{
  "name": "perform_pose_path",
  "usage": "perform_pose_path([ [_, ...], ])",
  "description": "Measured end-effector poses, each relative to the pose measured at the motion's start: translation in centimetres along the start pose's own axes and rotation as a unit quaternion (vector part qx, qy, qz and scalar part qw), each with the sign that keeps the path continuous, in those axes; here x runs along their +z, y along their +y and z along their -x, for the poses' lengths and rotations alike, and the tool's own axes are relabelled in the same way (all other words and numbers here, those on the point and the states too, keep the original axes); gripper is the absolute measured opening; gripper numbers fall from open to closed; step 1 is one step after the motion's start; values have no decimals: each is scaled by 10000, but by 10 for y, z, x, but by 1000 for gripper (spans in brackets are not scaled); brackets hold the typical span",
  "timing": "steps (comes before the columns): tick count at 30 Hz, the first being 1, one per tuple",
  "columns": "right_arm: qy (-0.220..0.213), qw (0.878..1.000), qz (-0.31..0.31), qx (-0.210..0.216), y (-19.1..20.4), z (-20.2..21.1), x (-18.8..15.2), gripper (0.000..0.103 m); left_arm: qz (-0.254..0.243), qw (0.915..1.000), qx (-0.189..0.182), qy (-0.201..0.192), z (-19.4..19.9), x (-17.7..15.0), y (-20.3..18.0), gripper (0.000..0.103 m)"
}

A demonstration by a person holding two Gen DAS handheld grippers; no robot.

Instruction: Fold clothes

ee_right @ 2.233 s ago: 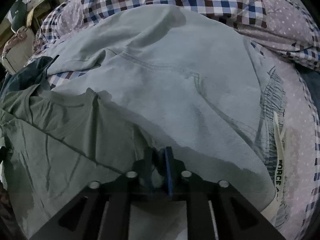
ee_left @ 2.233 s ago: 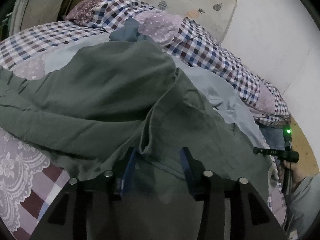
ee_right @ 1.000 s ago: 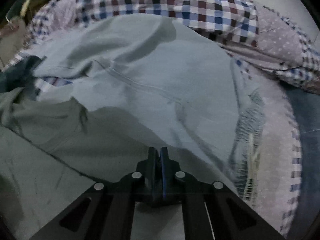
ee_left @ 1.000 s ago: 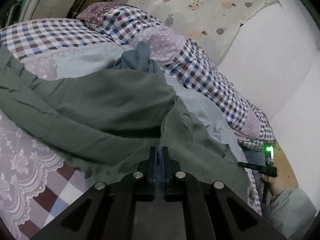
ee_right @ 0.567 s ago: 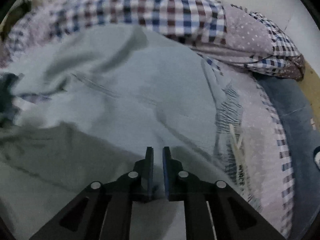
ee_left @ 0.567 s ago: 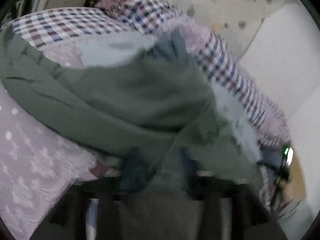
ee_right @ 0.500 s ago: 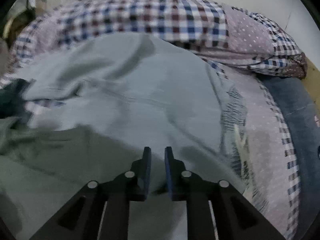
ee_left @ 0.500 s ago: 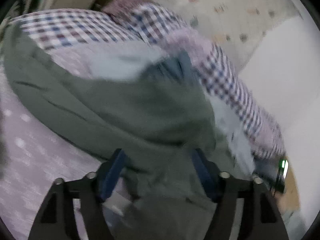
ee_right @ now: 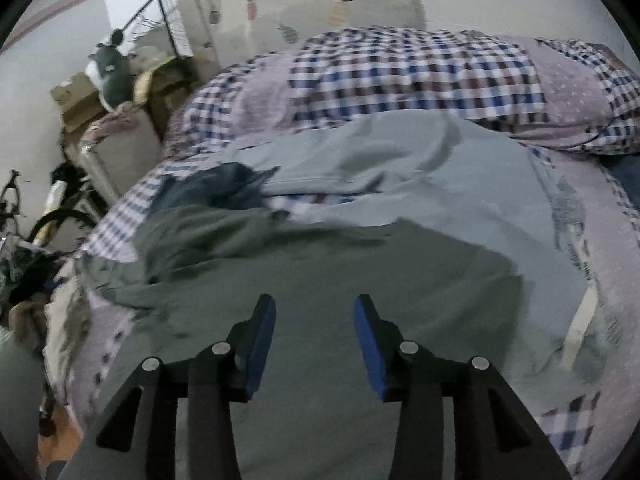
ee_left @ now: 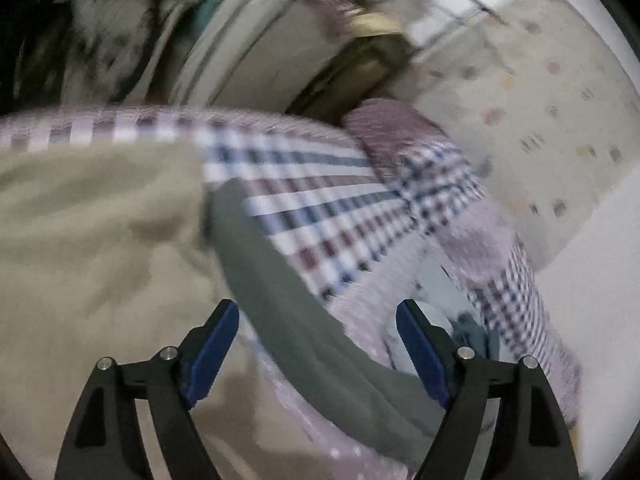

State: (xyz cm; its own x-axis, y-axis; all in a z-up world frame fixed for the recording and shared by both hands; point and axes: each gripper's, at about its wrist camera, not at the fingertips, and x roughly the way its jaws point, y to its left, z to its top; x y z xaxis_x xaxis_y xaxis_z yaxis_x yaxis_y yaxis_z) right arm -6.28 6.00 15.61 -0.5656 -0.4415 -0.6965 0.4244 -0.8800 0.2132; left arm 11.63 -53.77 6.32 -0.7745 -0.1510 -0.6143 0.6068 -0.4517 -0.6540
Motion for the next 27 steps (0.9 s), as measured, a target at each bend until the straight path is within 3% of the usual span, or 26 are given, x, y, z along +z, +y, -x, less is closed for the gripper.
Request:
perform_pose_path([
  [3,18,9998,52,169,18,2,-8,46,32,9993,227,283,-28,4,6,83],
  [6,46,9995,73,296,31,4,-14,46,-162,9983,440,345,-46,5,1,83],
  [8,60,9993,51,362,36,6,-20,47,-199,9978,546,314,-56,8,-5,77],
  [10,70,9991,-23,428,36,9,-26,47,-188,9965,752,300,-65,13,-7,66],
  [11,75,9989,-67,462,35,11,-29,47,-149,9956,878,289,-69,15,-6,47],
  [12,73,9987,-107,487,34,12,-32,47,-123,9944,1005,287,-72,17,-6,17],
  [15,4,9980,-293,568,27,20,-42,47,-238,9919,1225,232,-77,14,-20,4],
  [19,-251,9945,-720,714,12,31,-58,47,-919,9931,714,-112,-60,-7,-85,3],
  [22,-441,9907,-973,847,-1,38,-67,48,-1597,9869,-28,-207,-40,-46,-163,3],
  [24,-547,9886,-1048,928,-8,42,-71,49,-2088,9766,-471,-192,-27,-78,-214,3],
  [27,-775,9833,-1256,1068,-28,49,-75,49,-2838,9518,-1160,-90,-8,-139,-296,3],
])
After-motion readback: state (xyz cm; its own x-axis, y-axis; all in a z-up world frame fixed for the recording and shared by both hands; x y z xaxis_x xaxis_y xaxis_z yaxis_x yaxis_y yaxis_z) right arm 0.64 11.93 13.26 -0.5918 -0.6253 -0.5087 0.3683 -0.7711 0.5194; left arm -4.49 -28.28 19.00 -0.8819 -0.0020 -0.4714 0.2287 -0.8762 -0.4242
